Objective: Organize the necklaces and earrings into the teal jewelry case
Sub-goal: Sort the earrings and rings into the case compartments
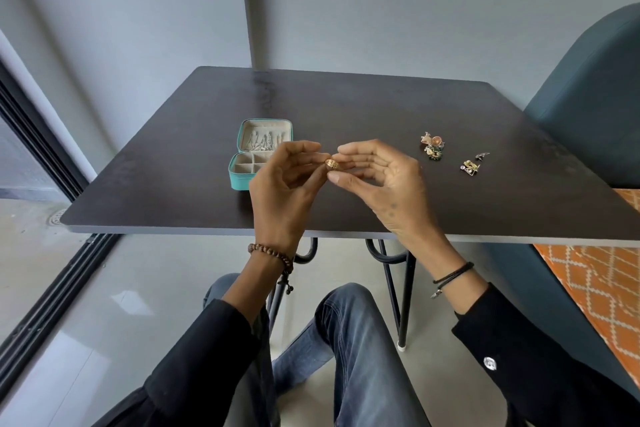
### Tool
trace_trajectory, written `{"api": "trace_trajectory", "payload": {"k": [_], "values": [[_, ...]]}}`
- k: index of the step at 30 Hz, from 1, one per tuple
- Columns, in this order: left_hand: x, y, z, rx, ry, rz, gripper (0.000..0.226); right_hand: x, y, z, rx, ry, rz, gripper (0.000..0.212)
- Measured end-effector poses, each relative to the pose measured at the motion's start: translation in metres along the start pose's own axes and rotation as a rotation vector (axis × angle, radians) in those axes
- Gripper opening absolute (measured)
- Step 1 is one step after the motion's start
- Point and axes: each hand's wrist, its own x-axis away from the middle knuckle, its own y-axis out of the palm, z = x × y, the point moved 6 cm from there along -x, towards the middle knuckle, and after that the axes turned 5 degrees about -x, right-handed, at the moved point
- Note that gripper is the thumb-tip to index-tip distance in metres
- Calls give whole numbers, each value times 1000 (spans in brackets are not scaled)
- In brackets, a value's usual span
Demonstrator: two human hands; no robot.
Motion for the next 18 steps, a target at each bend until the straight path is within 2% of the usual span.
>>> {"api": "trace_trajectory", "payload": {"k": [5,9,14,18], "values": [[-8,-21,14,-128,78,20,30,-10,18,-12,150,-124,-32,27],[-19,-38,18,-250,118,17,30,-24,36,-22,286,-234,-137,20],[-32,-56,12,-366,112,-27,21,-44,54,-18,351,-169,-243,19],[-35,-73,2,-654,159,35,9,-55,63,-6,370,-89,-246,18]]}}
